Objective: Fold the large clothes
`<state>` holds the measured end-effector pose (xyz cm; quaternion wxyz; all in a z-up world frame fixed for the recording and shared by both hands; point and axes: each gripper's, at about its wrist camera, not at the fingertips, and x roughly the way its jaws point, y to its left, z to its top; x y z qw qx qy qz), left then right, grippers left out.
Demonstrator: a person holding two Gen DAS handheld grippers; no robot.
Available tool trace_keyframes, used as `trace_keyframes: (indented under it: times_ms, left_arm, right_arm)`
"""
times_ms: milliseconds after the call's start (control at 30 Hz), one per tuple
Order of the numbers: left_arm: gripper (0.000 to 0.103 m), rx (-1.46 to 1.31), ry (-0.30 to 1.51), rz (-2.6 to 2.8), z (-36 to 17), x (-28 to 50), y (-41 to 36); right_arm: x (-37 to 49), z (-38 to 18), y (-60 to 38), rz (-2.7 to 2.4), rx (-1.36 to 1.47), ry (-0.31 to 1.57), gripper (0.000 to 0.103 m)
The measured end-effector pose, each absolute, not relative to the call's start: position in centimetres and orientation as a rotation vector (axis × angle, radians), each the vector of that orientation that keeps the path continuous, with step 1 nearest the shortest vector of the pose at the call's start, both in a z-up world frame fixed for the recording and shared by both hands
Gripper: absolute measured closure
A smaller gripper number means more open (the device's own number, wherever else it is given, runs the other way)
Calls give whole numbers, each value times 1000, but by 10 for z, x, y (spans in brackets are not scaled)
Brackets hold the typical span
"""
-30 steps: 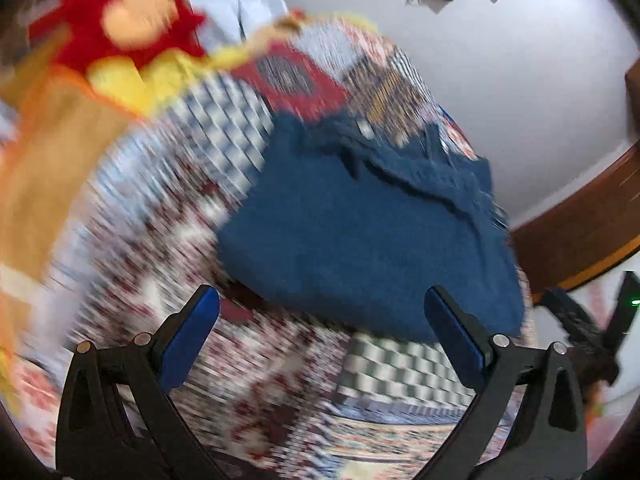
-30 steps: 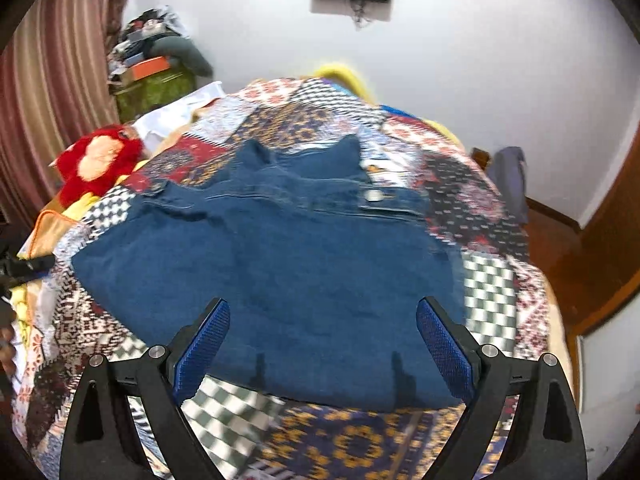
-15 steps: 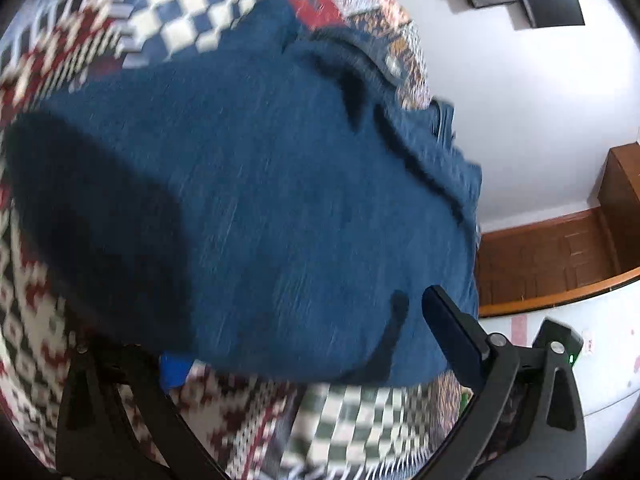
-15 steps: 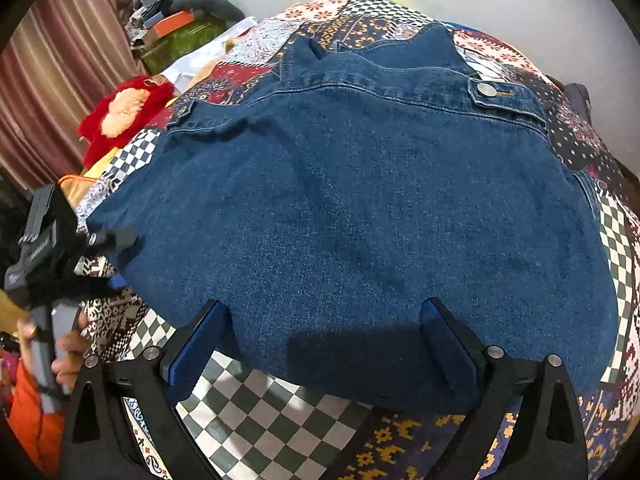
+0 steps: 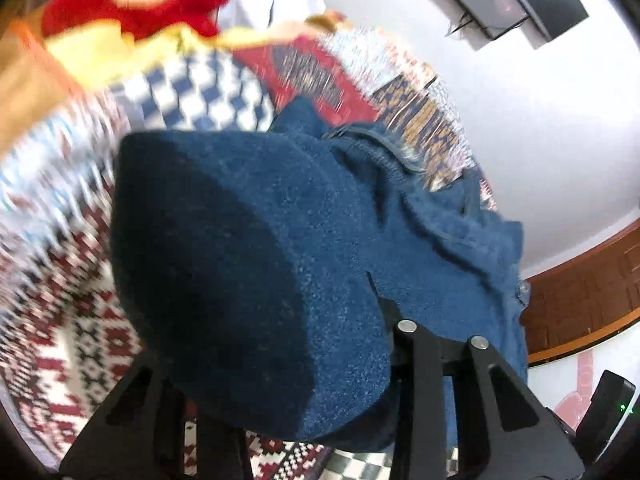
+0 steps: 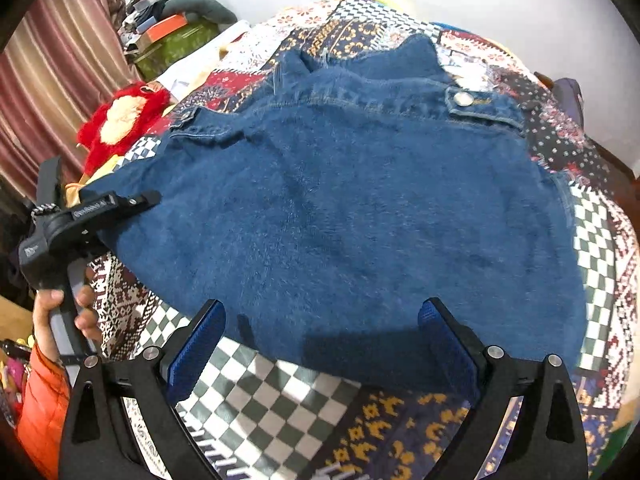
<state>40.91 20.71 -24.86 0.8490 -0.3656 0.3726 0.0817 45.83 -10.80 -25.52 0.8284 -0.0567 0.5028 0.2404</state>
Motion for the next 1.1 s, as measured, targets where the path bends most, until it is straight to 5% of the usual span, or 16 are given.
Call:
trace_keyframes:
  times_ms: [400, 800, 1100]
  left_arm:
    - [70, -276, 523, 268, -101, 357, 188]
    - [71, -127, 516, 142, -96, 404, 121]
    - [75, -100, 493, -4, -82, 428, 57]
  right_arm:
    - [450, -230, -71, 571, -111, 993, 5]
    - [440, -285, 18, 674, -412, 1007, 1]
    - [444, -240, -92, 634, -125, 1056, 1]
